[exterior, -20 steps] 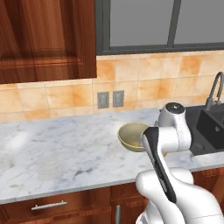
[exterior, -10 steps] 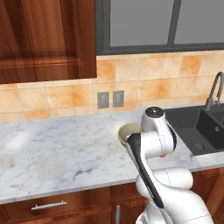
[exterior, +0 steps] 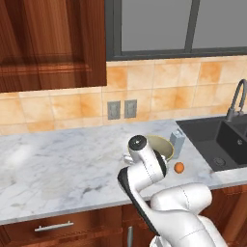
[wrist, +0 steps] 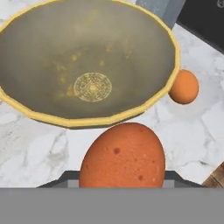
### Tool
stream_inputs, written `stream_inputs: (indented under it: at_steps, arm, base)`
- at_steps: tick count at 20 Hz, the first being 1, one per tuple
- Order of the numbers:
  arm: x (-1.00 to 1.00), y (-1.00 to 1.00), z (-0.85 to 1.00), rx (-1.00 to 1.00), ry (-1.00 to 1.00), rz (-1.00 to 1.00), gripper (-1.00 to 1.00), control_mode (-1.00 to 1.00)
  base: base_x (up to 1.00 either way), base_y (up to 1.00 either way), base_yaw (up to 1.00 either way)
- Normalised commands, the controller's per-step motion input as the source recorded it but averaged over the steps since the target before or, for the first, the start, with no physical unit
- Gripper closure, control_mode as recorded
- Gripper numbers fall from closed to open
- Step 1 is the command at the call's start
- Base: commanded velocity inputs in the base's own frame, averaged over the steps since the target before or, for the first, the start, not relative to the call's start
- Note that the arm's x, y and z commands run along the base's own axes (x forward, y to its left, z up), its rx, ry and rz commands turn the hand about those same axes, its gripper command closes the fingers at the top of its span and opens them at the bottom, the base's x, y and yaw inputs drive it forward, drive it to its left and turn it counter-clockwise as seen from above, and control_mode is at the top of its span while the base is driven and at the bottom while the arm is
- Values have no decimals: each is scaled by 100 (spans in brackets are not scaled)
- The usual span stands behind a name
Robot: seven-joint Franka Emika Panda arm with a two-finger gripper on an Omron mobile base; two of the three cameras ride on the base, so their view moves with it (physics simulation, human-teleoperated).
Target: Gather the eggs and milk located in the vicinity of the sink area and place them right next to the bowl.
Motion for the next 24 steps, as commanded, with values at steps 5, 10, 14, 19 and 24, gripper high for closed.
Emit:
stream_inputs:
  at_steps: [5, 10, 14, 19, 24]
  arm:
    - [41, 8, -45, 0, -19, -13, 100, -100]
    - [9, 0, -49, 0, 1, -19, 100, -100]
    - [43, 0, -58, -8, 0, -22, 100, -100]
    - [34, 0, -1, -5, 1, -17, 100, -100]
    - [22, 0, 12, 0, 13, -3, 100, -100]
  base:
    - [0, 0, 0]
    - [0, 0, 0]
    - [0, 0, 0]
    - [0, 0, 0]
    - [0, 0, 0]
